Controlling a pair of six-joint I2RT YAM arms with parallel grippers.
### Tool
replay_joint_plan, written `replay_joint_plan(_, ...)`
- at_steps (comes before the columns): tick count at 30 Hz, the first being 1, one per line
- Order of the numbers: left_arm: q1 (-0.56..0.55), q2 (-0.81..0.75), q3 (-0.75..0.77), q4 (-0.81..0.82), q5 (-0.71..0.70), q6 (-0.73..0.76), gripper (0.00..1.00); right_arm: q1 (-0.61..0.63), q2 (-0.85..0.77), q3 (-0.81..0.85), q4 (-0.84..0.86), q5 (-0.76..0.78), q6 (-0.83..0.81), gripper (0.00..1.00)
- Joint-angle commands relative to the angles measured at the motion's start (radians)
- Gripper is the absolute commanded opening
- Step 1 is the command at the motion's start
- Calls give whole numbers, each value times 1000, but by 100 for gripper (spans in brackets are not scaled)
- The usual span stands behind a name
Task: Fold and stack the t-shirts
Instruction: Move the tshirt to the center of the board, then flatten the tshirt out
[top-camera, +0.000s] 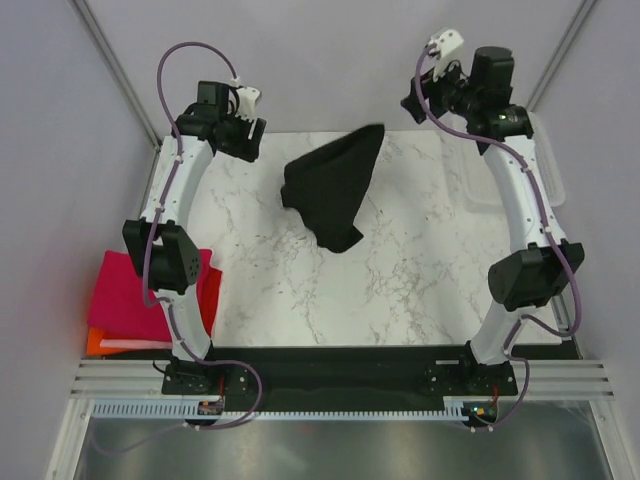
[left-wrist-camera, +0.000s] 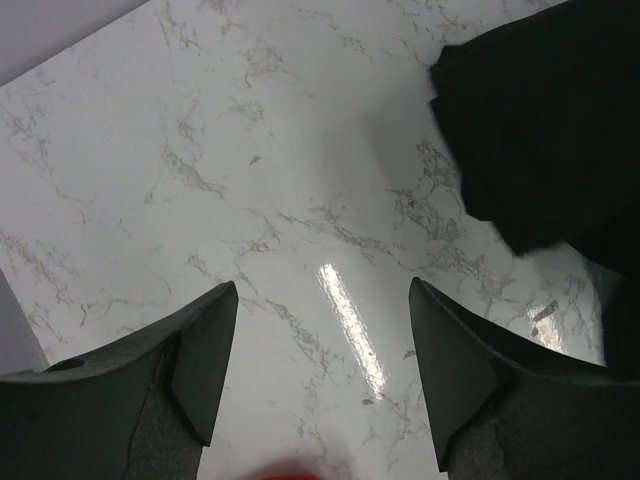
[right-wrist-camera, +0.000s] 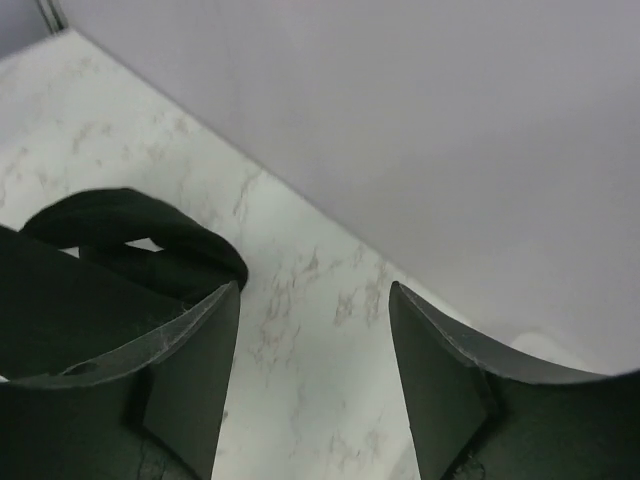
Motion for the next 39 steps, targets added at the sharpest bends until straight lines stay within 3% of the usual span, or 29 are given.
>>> replay_joint_plan(1,-1,-62,-15,30,31,-32,76,21,71,-126,-63,103,-66,69)
replay_joint_plan(5,2,-99,-57,30,9,-12,77,98,10,-254,-70,48,-135,68)
replay_joint_plan(10,20,-133,-115,29,15,-11,75,308,-30,-393,-97,0,-273,65)
replay_joint_plan(18,45,-204,-198,15,66,-20,70,533,186,-344,-125,46,-317,62)
replay_joint_plan(29,92,-291,-353,39,101,-1,70,607,367,-291,-106,221,-391,61)
replay_joint_plan(34,108,-290,-362,43,127,2,70,612,369,-318,88,311,-334,58)
replay_joint_plan(39,108,-293,-384,44,146,-1,70,612,451,-213,154,389,-330,58)
